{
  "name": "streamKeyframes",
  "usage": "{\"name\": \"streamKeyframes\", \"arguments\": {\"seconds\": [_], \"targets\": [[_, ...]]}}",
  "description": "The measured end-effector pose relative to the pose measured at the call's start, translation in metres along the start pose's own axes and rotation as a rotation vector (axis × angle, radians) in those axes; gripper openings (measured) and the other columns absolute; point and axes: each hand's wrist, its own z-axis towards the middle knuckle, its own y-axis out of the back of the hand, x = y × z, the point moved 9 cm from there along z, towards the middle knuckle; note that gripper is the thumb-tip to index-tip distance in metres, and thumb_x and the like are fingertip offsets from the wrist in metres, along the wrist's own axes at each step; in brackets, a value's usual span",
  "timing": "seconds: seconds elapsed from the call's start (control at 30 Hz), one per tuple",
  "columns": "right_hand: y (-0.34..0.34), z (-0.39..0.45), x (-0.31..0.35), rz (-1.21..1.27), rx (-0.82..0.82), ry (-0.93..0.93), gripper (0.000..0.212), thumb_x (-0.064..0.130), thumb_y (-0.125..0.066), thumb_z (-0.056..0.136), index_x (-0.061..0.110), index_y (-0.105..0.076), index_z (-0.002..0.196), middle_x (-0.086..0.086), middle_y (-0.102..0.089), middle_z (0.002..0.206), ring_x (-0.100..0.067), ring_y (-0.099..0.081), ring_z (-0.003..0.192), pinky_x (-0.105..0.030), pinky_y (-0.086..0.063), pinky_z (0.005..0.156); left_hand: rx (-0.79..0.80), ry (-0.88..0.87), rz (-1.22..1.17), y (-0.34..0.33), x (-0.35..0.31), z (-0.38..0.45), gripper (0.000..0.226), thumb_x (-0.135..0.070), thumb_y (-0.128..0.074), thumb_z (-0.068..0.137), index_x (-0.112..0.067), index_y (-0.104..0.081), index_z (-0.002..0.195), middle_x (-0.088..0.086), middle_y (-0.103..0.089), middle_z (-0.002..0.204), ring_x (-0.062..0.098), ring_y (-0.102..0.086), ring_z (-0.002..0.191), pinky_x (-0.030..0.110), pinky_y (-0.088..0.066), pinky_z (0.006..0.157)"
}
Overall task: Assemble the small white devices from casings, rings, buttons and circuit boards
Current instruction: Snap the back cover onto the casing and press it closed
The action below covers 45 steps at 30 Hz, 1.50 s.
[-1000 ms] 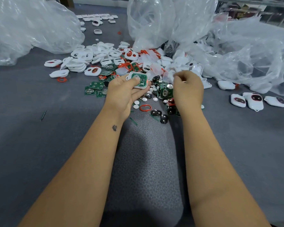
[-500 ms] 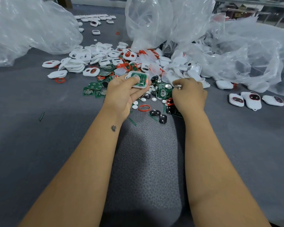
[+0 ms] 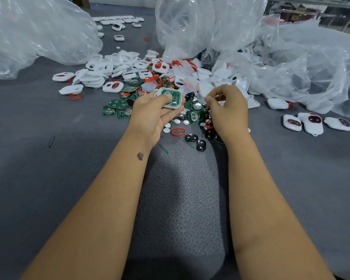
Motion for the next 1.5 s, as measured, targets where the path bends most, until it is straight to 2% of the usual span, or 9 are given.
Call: {"name": "streamKeyframes", "arguments": {"seconds": [0.1, 0.3, 0.5, 0.67, 0.8, 1.03, 1.27, 1.4, 1.5], "targets": [[-0.011, -0.004, 0.016, 0.4, 0.065, 0.009, 0.016, 0.01, -0.056, 0.095, 0.02, -0.057, 0.083, -0.002, -0.063, 0.086, -0.005, -0.058, 0.073, -0.012, -0.042, 0.068, -0.007, -0.007, 0.005, 0.001, -0.001, 0.0, 0.011, 0.005, -0.049, 0.096, 0.003, -0.06, 0.098, 0.023, -0.07, 0.098, 0.028, -0.073, 0.089, 0.031, -0.06, 0.071], [-0.047, -0.013, 0.027, 1.225, 0.292, -0.31, 0.018, 0.003, -0.042, 0.1, 0.002, -0.056, 0.09, -0.007, -0.066, 0.073, -0.012, -0.063, 0.063, -0.02, -0.049, 0.057, -0.013, -0.019, 0.008, 0.001, -0.003, -0.001, 0.015, 0.005, -0.05, 0.095, 0.0, -0.063, 0.089, 0.011, -0.074, 0.078, 0.021, -0.073, 0.077, 0.029, -0.06, 0.071], [-0.052, -0.015, 0.017, 1.439, 0.222, -0.498, 0.024, 0.002, -0.033, 0.093, 0.012, -0.04, 0.073, -0.003, -0.034, 0.062, -0.006, -0.027, 0.038, -0.017, -0.024, 0.037, 0.005, -0.023, 0.019, -0.002, -0.003, -0.002, 0.013, 0.005, -0.049, 0.096, 0.002, -0.062, 0.093, 0.019, -0.07, 0.095, 0.028, -0.071, 0.087, 0.032, -0.061, 0.075], [-0.057, -0.015, 0.014, 1.376, 0.236, -0.505, 0.025, 0.001, -0.035, 0.097, 0.01, -0.043, 0.075, -0.002, -0.037, 0.062, -0.005, -0.029, 0.039, -0.016, -0.023, 0.038, 0.017, -0.02, 0.034, -0.004, -0.002, -0.002, 0.014, 0.005, -0.048, 0.096, 0.002, -0.062, 0.095, 0.021, -0.07, 0.097, 0.027, -0.071, 0.087, 0.031, -0.06, 0.074], [-0.057, -0.015, 0.013, 1.302, 0.232, -0.489, 0.021, 0.004, -0.04, 0.102, 0.004, -0.056, 0.089, -0.001, -0.057, 0.056, -0.005, -0.047, 0.044, -0.016, -0.039, 0.042, 0.03, -0.026, 0.047, -0.005, -0.002, -0.003, 0.017, 0.005, -0.049, 0.096, 0.0, -0.064, 0.092, 0.013, -0.073, 0.084, 0.022, -0.073, 0.081, 0.029, -0.06, 0.071], [-0.049, -0.016, 0.02, 0.855, 0.269, -0.274, 0.041, -0.014, -0.052, 0.088, 0.005, -0.057, 0.123, -0.011, -0.059, 0.084, -0.014, -0.061, 0.061, -0.023, -0.053, 0.063, 0.042, -0.043, 0.078, -0.008, -0.005, -0.006, 0.021, 0.005, -0.05, 0.095, -0.007, -0.066, 0.088, 0.007, -0.075, 0.075, 0.018, -0.072, 0.07, 0.026, -0.059, 0.066], [-0.036, -0.015, 0.036, 0.379, 0.25, 0.01, 0.052, -0.001, -0.069, 0.08, 0.016, -0.058, 0.128, 0.0, -0.062, 0.091, -0.009, -0.057, 0.07, -0.023, -0.055, 0.073, 0.01, -0.046, 0.023, -0.003, -0.006, -0.002, 0.02, 0.004, -0.048, 0.096, -0.006, -0.064, 0.09, 0.004, -0.075, 0.076, 0.018, -0.073, 0.074, 0.027, -0.06, 0.069], [-0.033, -0.016, 0.041, 0.191, 0.217, 0.12, 0.036, 0.018, -0.077, 0.077, 0.026, -0.064, 0.11, 0.011, -0.062, 0.081, 0.002, -0.052, 0.064, -0.014, -0.046, 0.066, -0.023, -0.032, -0.046, 0.002, -0.006, 0.0, 0.015, 0.004, -0.051, 0.095, -0.003, -0.063, 0.089, 0.009, -0.074, 0.076, 0.023, -0.073, 0.076, 0.031, -0.06, 0.071], [-0.028, -0.017, 0.042, 0.127, 0.16, 0.157, 0.03, 0.031, -0.076, 0.076, 0.029, -0.064, 0.104, 0.016, -0.059, 0.084, 0.006, -0.049, 0.068, -0.02, -0.044, 0.069, -0.045, -0.009, -0.122, 0.005, -0.006, 0.001, 0.013, 0.006, -0.049, 0.094, -0.001, -0.059, 0.089, 0.013, -0.072, 0.08, 0.027, -0.071, 0.077, 0.031, -0.06, 0.066]]}}
